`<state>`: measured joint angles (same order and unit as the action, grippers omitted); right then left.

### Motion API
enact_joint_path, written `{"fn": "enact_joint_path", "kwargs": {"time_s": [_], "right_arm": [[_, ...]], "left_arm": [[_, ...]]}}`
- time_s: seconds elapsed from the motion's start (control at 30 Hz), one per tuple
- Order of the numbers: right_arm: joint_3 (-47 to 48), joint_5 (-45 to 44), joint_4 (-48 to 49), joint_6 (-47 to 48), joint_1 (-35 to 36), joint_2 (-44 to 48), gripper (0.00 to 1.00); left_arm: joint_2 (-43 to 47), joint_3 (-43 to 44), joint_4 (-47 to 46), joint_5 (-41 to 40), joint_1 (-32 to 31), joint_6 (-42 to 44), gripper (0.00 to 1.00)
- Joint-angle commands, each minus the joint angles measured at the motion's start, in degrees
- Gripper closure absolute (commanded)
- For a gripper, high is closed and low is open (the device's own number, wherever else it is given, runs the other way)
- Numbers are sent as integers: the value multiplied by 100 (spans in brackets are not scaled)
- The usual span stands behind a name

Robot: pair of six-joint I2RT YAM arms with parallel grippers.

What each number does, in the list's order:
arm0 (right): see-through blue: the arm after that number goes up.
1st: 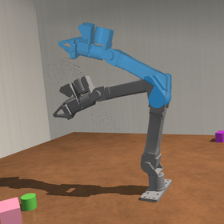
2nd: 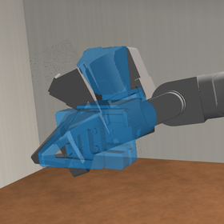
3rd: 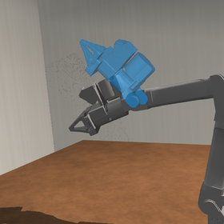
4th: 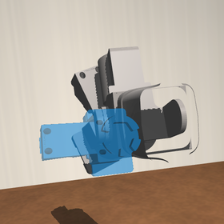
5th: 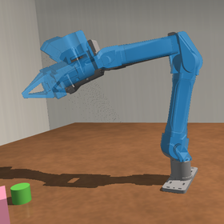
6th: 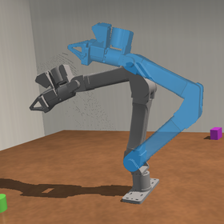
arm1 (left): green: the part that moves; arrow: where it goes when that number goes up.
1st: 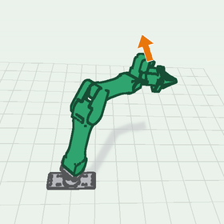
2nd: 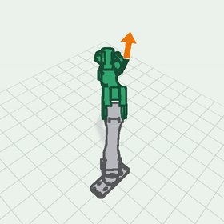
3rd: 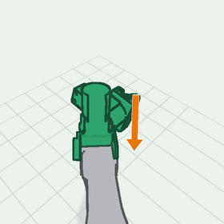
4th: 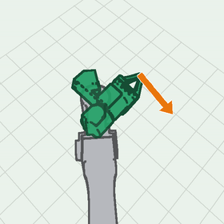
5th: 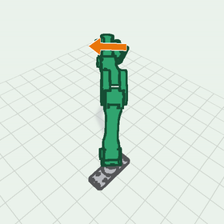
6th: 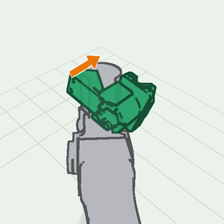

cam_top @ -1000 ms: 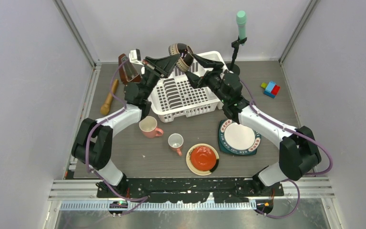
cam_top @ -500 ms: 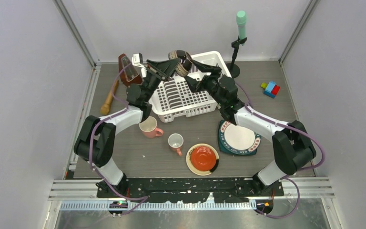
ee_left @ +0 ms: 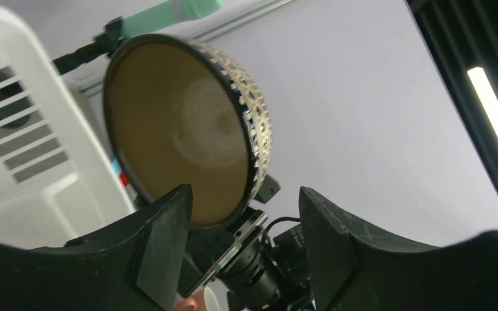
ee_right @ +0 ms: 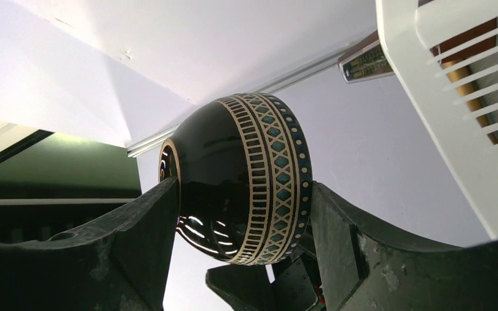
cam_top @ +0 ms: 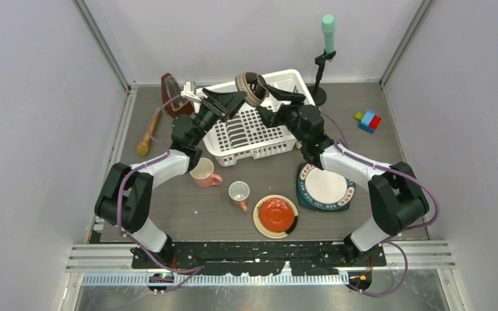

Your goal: Load the mixed dishes into the dish rack

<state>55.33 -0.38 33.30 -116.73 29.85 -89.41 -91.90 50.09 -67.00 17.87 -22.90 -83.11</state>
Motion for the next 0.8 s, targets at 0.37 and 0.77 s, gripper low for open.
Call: {"fn": "enact_joint_path", "kwargs": {"time_s": [0.37, 0.77], "right_arm": [[1013, -229, -1663, 2125, -251, -102, 94], [2240, -822, -2991, 3826, -260, -993, 94]], "left_arm": [[1787, 790, 5875, -399, 180, 2644, 31], [2558, 1366, 7659, -1010, 189, 4384, 31]]}}
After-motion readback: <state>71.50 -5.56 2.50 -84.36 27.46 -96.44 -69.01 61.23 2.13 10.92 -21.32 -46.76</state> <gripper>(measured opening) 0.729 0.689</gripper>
